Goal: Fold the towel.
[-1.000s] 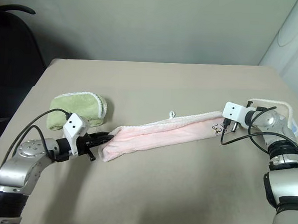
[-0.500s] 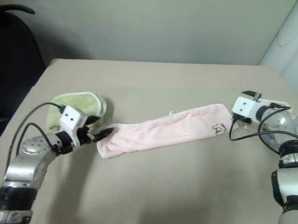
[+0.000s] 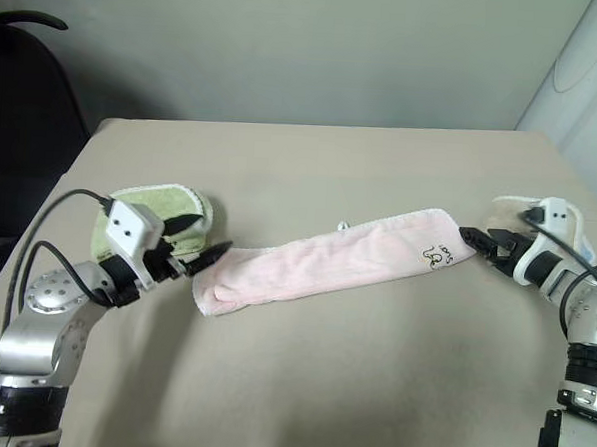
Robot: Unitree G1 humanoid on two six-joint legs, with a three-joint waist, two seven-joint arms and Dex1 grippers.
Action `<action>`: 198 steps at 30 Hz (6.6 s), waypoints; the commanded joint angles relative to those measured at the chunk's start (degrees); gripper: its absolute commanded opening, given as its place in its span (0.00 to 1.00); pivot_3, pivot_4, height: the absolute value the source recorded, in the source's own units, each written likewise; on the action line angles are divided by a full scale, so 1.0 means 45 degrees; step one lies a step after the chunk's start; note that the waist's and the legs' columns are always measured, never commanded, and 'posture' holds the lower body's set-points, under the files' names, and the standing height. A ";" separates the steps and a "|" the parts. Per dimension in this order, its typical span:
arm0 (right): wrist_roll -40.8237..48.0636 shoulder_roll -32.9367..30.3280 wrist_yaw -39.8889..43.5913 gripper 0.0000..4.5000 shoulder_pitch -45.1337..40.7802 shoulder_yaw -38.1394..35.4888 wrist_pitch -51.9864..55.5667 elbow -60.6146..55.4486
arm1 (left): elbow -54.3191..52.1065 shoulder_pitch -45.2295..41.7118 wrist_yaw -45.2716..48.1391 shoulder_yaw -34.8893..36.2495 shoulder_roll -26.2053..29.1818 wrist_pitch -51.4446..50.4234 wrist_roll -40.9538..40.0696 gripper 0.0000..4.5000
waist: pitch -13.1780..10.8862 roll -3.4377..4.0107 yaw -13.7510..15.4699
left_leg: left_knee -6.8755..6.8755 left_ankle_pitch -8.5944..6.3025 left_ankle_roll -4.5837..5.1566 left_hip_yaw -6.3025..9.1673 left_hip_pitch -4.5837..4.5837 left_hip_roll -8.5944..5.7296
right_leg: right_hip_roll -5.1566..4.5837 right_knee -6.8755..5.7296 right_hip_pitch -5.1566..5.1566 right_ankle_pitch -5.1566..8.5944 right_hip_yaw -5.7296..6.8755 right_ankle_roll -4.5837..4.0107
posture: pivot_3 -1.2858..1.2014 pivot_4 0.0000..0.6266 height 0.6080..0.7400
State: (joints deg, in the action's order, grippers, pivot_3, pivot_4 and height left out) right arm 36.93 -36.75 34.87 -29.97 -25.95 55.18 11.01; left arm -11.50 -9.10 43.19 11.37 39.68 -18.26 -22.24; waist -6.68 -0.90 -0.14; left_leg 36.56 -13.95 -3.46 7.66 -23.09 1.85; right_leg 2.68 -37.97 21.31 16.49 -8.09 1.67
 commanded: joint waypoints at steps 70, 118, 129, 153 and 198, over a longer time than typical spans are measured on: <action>-0.7568 -0.0220 0.1938 0.11 -0.0198 1.0523 -0.7203 -0.3602 | -0.1830 0.1198 0.0800 -0.2167 -0.0366 0.0947 0.1440 0.86 | 0.0036 -0.0027 -0.0071 | 0.0030 -0.0098 0.0169 0.0054 0.0023 -0.0006 | 0.0000 -0.0019 -0.0022 0.0004 0.0030 0.0009 | 0.52 0.24 1.00; -0.4538 0.3133 0.2128 0.00 -0.0927 0.5313 -0.9074 0.0672 | -0.2149 0.3521 -1.2469 0.1268 -0.3422 -0.7327 -1.5446 1.00 | 0.0037 -0.0007 0.0264 | -0.0009 -0.0014 0.0021 -0.0006 0.0208 -0.0023 | -0.0001 -0.0003 -0.0182 0.0011 0.0026 0.0016 | 0.52 0.24 1.00; -0.4214 0.3094 0.1634 0.00 -0.0906 0.4778 -0.8888 -0.0137 | 0.0126 0.0989 -1.2857 -0.0172 -0.3897 -0.7953 -1.4256 0.96 | 0.0071 0.0081 0.0721 | 0.0010 -0.0019 0.0031 0.0011 0.0280 -0.0058 | -0.0005 0.0003 -0.0278 0.0012 0.0030 0.0018 | 0.52 0.24 1.00; -0.4072 0.2813 0.1284 0.00 -0.0991 0.4322 -0.8977 -0.0143 | -0.0645 0.0545 -1.0942 0.3628 -0.1223 -0.7322 -1.3948 0.00 | 0.0008 0.0001 0.0293 | -0.0125 0.0006 -0.0014 -0.0054 0.0235 -0.0023 | 0.0030 -0.0002 -0.0130 0.0049 -0.0001 0.0015 | 0.52 0.24 1.00; -0.2803 0.2201 0.1309 0.00 0.0586 0.4030 -0.7307 -0.2970 | 0.0162 -0.5929 -0.3734 -0.3107 -0.2959 -0.6230 -0.3412 0.72 | -0.0013 -0.0027 0.0180 | -0.0065 0.0009 -0.0015 -0.0007 0.0110 -0.0027 | 0.0009 -0.0006 -0.0054 0.0037 -0.0020 0.0031 | 0.52 0.24 1.00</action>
State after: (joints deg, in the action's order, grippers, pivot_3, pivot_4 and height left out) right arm 21.91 -26.14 38.37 -27.24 -8.63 20.69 1.79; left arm -9.12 -36.74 25.24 -2.89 25.76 -50.39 -40.94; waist -6.74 -1.02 0.67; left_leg 36.27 -13.91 -3.52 7.63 -22.60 1.73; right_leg 2.74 -38.00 21.07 16.65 -8.18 1.81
